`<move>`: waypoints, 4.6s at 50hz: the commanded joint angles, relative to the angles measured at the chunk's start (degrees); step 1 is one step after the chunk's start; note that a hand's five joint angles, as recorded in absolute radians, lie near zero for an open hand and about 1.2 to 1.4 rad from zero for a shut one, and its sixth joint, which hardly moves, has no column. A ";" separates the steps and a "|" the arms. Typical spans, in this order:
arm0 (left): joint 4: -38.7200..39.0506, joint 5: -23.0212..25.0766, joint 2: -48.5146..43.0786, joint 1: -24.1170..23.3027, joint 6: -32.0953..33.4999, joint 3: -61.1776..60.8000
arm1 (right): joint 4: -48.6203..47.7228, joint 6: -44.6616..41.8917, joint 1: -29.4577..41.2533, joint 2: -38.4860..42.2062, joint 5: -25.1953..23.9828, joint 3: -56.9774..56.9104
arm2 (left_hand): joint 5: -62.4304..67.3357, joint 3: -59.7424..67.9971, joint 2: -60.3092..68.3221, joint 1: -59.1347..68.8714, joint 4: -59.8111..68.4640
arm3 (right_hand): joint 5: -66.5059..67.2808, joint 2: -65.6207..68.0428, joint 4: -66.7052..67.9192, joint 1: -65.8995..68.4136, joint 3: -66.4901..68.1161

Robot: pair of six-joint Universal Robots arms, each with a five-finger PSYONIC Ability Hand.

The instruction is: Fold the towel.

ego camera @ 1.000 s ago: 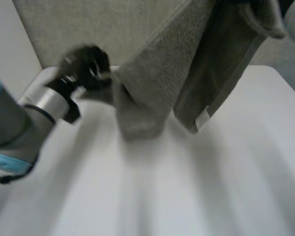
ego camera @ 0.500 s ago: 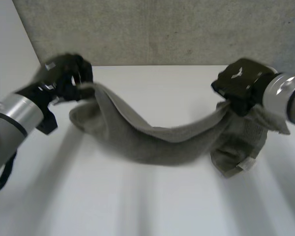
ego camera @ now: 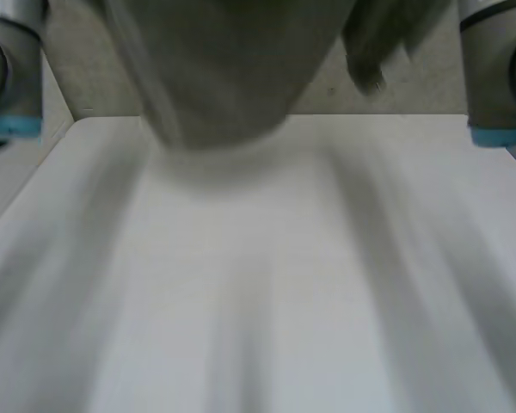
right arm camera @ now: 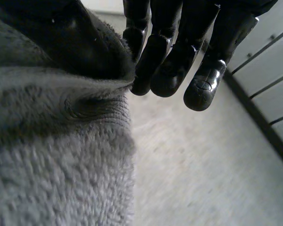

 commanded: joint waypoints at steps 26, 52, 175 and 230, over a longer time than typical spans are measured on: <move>3.64 18.44 2.90 10.50 13.84 -53.44 | 36.74 -14.93 0.67 16.57 -7.83 18.20 | 1.85 0.86 2.24 3.08 2.30 | 3.00 3.18 3.72 5.50 2.98; 7.23 18.52 1.59 11.38 14.54 -57.85 | 34.90 -3.07 -0.21 10.25 -1.15 29.82 | 1.85 0.86 2.24 3.08 2.30 | 3.00 3.18 3.72 5.50 2.98; -3.22 15.98 -1.23 14.36 23.07 -52.31 | 30.77 1.31 -1.61 14.73 3.77 28.59 | 1.85 0.86 2.24 3.08 2.30 | -26.86 -26.68 -26.14 -24.36 -26.88; -23.42 21.85 36.19 14.10 21.84 -63.37 | 71.68 -14.21 -6.18 -9.43 -3.34 28.50 | 1.85 0.86 2.24 3.08 2.30 | 3.00 3.18 3.72 5.50 2.98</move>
